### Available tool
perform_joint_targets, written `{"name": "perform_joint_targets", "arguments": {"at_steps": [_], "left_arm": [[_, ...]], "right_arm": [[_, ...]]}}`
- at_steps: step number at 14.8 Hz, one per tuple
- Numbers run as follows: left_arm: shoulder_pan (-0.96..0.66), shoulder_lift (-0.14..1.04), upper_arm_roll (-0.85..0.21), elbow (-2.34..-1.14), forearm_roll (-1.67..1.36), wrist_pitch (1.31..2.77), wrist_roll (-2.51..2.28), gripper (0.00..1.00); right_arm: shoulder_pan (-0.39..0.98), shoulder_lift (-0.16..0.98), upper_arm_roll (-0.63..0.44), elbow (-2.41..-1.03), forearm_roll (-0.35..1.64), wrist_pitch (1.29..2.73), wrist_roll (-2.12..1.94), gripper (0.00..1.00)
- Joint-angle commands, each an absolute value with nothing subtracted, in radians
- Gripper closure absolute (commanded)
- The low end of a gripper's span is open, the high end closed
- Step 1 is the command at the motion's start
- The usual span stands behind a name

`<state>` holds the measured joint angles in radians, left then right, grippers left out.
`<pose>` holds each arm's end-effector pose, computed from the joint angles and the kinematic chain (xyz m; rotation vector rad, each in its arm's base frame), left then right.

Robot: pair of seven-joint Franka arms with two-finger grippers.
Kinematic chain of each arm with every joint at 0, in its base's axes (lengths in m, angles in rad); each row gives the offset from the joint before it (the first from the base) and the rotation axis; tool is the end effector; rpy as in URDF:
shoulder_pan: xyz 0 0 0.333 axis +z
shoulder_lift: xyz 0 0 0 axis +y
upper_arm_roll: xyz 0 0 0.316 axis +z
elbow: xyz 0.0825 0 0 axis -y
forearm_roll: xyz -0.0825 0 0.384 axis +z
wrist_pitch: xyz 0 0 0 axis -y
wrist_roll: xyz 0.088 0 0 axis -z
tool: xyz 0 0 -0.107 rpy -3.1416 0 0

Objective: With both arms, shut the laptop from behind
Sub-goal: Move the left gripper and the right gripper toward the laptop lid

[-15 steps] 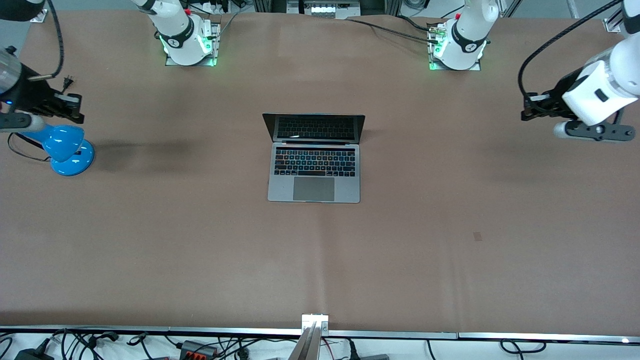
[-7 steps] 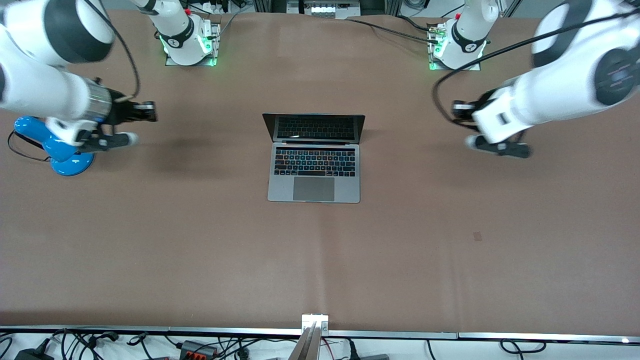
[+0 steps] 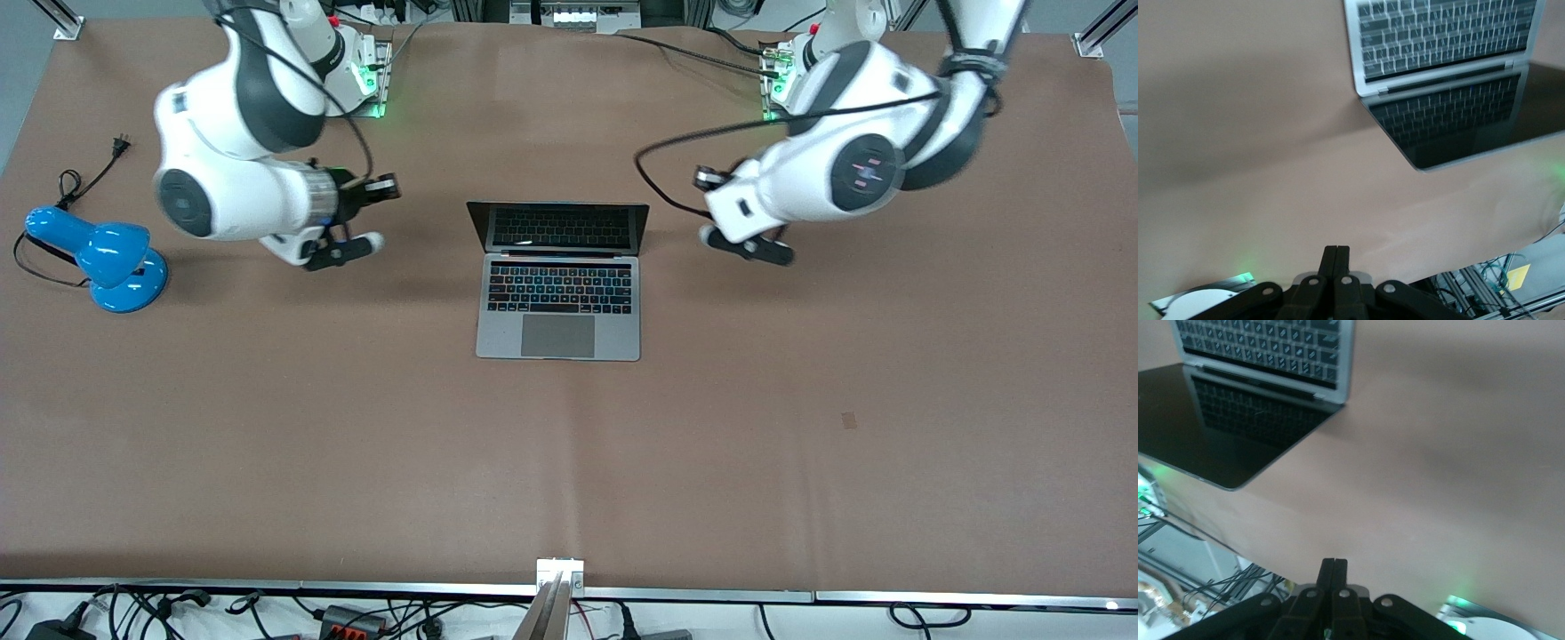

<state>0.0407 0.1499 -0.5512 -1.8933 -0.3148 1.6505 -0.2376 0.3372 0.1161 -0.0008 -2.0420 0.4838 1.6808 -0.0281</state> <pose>0.4687 -0.2872 0.4179 2.8219 -0.2797 -0.7045 0.4751 0.2138 0.3670 -2.6532 -0.2547 0.7356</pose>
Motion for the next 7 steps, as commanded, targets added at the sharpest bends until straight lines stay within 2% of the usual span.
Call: {"name": "perform_joint_targets", "arguments": {"at_steps": [1, 4, 7], "left_arm": [[0.063, 0.04, -0.67, -2.038, -0.347, 1.748, -0.306, 1.0], [0.061, 0.075, -0.756, -2.112, -0.345, 1.935, -0.377, 1.0], [0.051, 0.182, -0.762, -2.131, -0.333, 2.037, -0.402, 1.0]], "right_arm": [[0.396, 0.083, -0.009, -2.126, 0.581, 1.726, -0.017, 1.0], [0.465, 0.089, -0.009, -2.164, 0.604, 1.816, -0.003, 1.0], [0.557, 0.118, -0.009, -2.169, 0.614, 1.923, 0.09, 1.0]]}}
